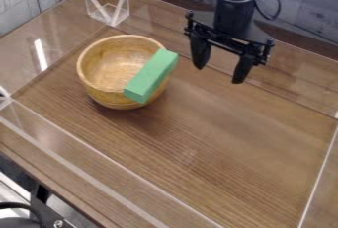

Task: Put green stick into wooden bowl

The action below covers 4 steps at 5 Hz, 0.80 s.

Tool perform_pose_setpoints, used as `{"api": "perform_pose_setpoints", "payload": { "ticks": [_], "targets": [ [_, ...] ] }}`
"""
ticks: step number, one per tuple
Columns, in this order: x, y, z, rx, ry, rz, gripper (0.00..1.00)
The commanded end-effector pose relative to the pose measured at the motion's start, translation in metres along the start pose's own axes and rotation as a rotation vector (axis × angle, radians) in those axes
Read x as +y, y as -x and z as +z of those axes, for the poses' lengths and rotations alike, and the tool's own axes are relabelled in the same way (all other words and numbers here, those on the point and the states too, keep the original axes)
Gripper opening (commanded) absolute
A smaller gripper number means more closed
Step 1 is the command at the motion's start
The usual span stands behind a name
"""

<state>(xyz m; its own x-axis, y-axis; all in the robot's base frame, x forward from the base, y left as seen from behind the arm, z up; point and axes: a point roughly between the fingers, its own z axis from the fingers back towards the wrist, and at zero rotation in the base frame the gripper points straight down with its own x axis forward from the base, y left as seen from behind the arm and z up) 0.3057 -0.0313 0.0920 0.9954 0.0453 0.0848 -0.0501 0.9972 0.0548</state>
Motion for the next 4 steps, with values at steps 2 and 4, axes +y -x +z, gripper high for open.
{"api": "perform_pose_setpoints", "payload": {
  "ticks": [2,4],
  "targets": [
    [0.005,-0.005,0.034,-0.085,0.025,0.0,1.0],
    [-0.006,-0.002,0.028,-0.076,0.035,-0.013,1.0]
  ]
}}
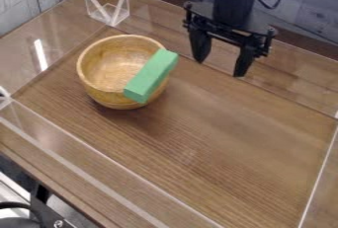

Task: Put green stick into wooden bowl

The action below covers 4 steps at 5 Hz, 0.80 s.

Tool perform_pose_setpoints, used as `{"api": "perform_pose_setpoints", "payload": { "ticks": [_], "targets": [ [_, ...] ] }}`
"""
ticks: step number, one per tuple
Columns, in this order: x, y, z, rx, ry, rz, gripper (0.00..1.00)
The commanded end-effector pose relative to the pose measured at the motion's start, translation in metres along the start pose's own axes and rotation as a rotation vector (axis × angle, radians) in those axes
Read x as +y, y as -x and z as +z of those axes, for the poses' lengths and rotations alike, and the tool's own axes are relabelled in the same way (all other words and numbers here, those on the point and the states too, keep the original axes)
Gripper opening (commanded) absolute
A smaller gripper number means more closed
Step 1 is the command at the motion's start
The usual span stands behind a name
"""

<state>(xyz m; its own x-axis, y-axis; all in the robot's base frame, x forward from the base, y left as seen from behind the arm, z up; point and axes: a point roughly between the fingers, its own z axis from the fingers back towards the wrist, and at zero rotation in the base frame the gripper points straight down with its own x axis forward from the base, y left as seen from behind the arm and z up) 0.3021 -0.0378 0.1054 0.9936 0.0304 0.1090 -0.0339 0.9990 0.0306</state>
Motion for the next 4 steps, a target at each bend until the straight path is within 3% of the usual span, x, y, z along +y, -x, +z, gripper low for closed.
{"api": "perform_pose_setpoints", "payload": {
  "ticks": [1,3,4],
  "targets": [
    [0.001,-0.002,0.009,-0.038,0.0,-0.005,1.0],
    [0.011,-0.007,0.004,-0.032,-0.023,-0.006,1.0],
    [0.001,-0.002,-0.001,-0.024,-0.016,0.002,1.0]
  ]
}}
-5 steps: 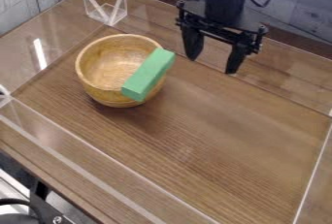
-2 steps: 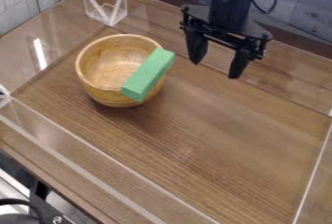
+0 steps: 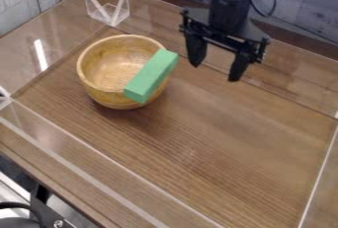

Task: Put green stick into wooden bowl

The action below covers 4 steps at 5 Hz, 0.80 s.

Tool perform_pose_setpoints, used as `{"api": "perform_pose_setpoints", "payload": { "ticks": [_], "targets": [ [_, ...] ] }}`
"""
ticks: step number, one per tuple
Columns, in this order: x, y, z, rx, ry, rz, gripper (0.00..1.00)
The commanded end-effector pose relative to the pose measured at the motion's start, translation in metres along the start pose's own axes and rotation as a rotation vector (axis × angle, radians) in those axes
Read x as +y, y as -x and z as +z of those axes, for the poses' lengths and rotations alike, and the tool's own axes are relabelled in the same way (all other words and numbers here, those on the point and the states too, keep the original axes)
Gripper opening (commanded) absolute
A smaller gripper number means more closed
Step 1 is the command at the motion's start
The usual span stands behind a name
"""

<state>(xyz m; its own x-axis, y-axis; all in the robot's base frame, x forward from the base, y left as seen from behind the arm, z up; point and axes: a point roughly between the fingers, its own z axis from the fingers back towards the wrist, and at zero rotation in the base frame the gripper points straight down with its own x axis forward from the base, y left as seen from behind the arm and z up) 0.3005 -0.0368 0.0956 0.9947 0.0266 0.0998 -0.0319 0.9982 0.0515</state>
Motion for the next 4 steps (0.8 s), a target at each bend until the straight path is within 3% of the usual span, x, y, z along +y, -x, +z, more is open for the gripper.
{"api": "perform_pose_setpoints", "payload": {
  "ticks": [1,2,4],
  "targets": [
    [-0.014,0.003,0.005,-0.026,0.015,0.01,1.0],
    [-0.02,0.008,0.009,-0.028,0.024,-0.011,1.0],
    [-0.01,0.004,0.015,-0.04,0.02,-0.013,1.0]
  ]
}}
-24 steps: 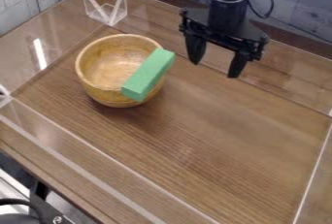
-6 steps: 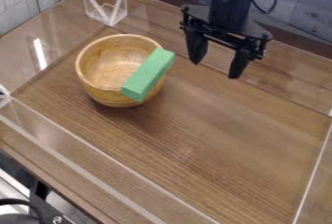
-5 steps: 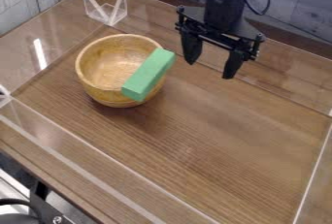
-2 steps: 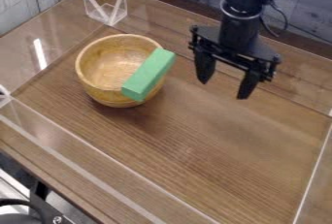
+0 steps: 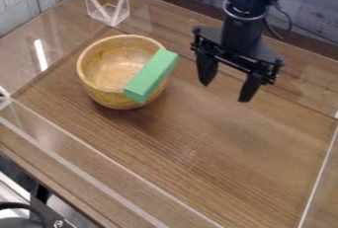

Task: Put green stick into wooden bowl

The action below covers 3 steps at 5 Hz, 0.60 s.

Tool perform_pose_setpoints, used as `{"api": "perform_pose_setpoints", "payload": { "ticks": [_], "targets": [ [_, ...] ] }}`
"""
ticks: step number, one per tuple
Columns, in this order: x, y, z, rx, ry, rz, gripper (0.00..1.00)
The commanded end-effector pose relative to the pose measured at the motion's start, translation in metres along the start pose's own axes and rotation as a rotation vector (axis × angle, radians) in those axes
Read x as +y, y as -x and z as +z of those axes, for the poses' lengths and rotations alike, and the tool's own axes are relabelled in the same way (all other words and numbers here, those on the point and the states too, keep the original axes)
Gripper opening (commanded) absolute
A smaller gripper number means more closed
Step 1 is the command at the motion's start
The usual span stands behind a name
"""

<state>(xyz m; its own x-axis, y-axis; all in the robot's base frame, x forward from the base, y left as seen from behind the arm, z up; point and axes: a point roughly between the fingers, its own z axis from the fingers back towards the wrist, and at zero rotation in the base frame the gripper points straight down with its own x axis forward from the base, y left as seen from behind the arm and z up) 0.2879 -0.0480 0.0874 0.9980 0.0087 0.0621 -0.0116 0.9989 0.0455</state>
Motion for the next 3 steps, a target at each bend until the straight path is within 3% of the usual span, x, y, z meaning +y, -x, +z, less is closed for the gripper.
{"api": "perform_pose_setpoints", "payload": {
  "ticks": [1,3],
  "targets": [
    [0.0045,-0.0115,0.0236,-0.084,0.014,0.009,1.0],
    [0.0008,-0.0134,0.0296,-0.093,0.021,-0.001,1.0]
  ]
}}
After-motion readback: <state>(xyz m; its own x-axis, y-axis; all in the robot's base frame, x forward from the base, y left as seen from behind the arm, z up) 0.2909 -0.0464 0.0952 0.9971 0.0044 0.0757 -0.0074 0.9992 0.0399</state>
